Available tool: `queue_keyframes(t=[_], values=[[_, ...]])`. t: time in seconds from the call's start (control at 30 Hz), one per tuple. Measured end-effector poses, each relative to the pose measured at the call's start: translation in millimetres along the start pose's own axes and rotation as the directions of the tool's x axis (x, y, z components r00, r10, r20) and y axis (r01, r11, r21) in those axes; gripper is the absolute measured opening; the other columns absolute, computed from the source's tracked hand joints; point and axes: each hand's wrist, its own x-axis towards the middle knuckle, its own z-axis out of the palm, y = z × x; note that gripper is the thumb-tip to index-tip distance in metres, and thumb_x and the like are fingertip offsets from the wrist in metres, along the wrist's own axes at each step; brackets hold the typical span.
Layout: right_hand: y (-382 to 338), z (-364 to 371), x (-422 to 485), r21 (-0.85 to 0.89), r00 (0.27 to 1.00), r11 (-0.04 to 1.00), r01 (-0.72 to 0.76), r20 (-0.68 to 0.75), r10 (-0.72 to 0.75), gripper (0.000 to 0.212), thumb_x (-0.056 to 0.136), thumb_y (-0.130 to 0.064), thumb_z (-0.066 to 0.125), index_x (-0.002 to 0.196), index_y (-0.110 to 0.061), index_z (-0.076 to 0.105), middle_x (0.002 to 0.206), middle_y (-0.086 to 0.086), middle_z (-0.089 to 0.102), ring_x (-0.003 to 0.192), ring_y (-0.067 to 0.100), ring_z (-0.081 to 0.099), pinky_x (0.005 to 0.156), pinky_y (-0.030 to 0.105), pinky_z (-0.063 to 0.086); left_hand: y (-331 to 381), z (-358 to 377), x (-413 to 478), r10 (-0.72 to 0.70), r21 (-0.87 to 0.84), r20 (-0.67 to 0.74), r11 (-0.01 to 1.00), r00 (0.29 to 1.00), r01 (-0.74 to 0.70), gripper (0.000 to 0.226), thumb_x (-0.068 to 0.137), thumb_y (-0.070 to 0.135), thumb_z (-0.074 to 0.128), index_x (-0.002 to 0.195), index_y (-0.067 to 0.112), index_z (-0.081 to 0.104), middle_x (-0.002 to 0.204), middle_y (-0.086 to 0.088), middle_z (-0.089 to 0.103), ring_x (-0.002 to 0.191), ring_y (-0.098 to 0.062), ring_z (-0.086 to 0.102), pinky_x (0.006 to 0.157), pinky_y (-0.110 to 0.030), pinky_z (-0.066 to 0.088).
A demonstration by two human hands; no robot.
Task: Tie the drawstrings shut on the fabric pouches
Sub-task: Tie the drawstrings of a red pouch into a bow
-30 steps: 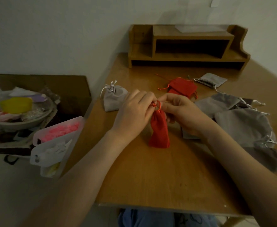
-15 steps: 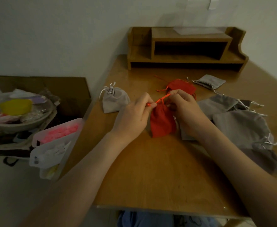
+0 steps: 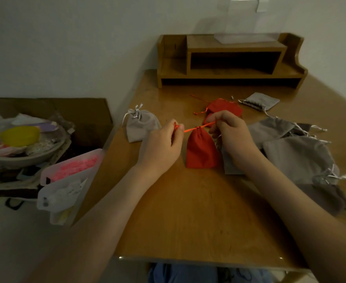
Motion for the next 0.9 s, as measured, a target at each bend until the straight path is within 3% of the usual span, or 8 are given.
queue_keyframes(t=[0.23,0.3,0.37,0.5,0.6,0.67,0.8,0.9], values=[[-4,-5,-1,-0.047,0.992,0.999,-0.009,-0.123,0.003,0.03,0.091,-0.003,0.038,0.078,-0.023,0.056,0.05,-0.01,0.049,0.044,0.01,0.041,0.044,0.024,0.033,1,2,-1,-0.053,-0.046,-0.003,0.998,0.999,0.053,0.032,0.099,0.024,0.042,0.067,0.027,0.037,0.049,0.009,0.035,0.042,-0.011,0.038,0.043,-0.023,0.026],[-11,-9,-3,-0.007,0.999,1.0,0.008,-0.051,-0.008,0.028,0.093,-0.005,0.039,0.083,-0.02,0.061,0.044,-0.016,0.047,0.041,0.01,0.036,0.043,0.026,0.03,6,1,-4,-0.01,-0.055,0.071,0.998,0.997,0.014,0.033,0.097,0.03,0.042,0.065,0.031,0.035,0.047,0.008,0.035,0.042,-0.013,0.04,0.043,-0.024,0.027],[-17,-10,-8,0.0,0.989,0.997,0.08,0.121,-0.079,0.023,0.097,-0.01,0.044,0.092,-0.016,0.065,0.054,-0.014,0.052,0.042,0.007,0.037,0.04,0.024,0.031,10,1,-6,0.038,-0.089,0.113,0.996,0.993,-0.028,0.03,0.096,0.033,0.042,0.066,0.03,0.04,0.047,0.008,0.037,0.045,-0.015,0.043,0.043,-0.024,0.028],[-16,-4,-16,-0.106,0.866,0.971,0.215,0.481,-0.139,0.019,0.097,-0.02,0.051,0.1,-0.009,0.066,0.05,-0.009,0.046,0.037,0.005,0.031,0.037,0.02,0.024,13,-3,-3,0.084,-0.206,-0.013,0.975,0.996,-0.085,0.02,0.098,0.021,0.047,0.08,0.016,0.052,0.054,0.007,0.046,0.051,-0.016,0.049,0.045,-0.019,0.031],[-14,0,-18,-0.09,0.843,0.976,0.196,0.525,-0.121,0.02,0.095,-0.017,0.054,0.099,0.0,0.063,0.043,-0.011,0.042,0.035,0.001,0.028,0.038,0.016,0.023,13,-4,-2,0.082,-0.283,-0.104,0.953,0.991,-0.108,0.013,0.097,0.014,0.049,0.085,0.018,0.05,0.064,0.01,0.052,0.058,-0.014,0.054,0.051,-0.019,0.038],[-14,1,-20,-0.027,0.836,0.986,0.165,0.535,-0.126,0.019,0.093,-0.015,0.056,0.095,0.004,0.059,0.043,-0.01,0.041,0.035,0.001,0.028,0.038,0.014,0.023,12,-2,-1,0.047,-0.368,-0.063,0.927,0.997,-0.067,0.007,0.097,0.016,0.05,0.09,0.019,0.049,0.07,0.01,0.054,0.063,-0.011,0.056,0.056,-0.026,0.045],[-14,4,-20,0.081,0.848,0.994,0.078,0.519,-0.109,0.009,0.089,-0.015,0.057,0.086,-0.007,0.056,0.048,-0.001,0.037,0.035,0.003,0.027,0.036,0.017,0.02,11,-2,2,0.004,-0.472,-0.013,0.882,1.0,-0.009,0.008,0.095,0.019,0.05,0.091,0.025,0.047,0.073,0.009,0.053,0.065,-0.005,0.052,0.06,-0.028,0.045],[-14,5,-19,0.052,0.856,0.995,0.088,0.507,-0.103,0.005,0.091,-0.01,0.056,0.088,-0.006,0.056,0.046,-0.008,0.044,0.035,0.0,0.032,0.037,0.014,0.024,12,-2,1,0.026,-0.477,0.022,0.879,0.999,-0.012,0.004,0.094,0.023,0.052,0.09,0.023,0.05,0.076,-0.001,0.056,0.069,-0.017,0.055,0.063,-0.037,0.046]])
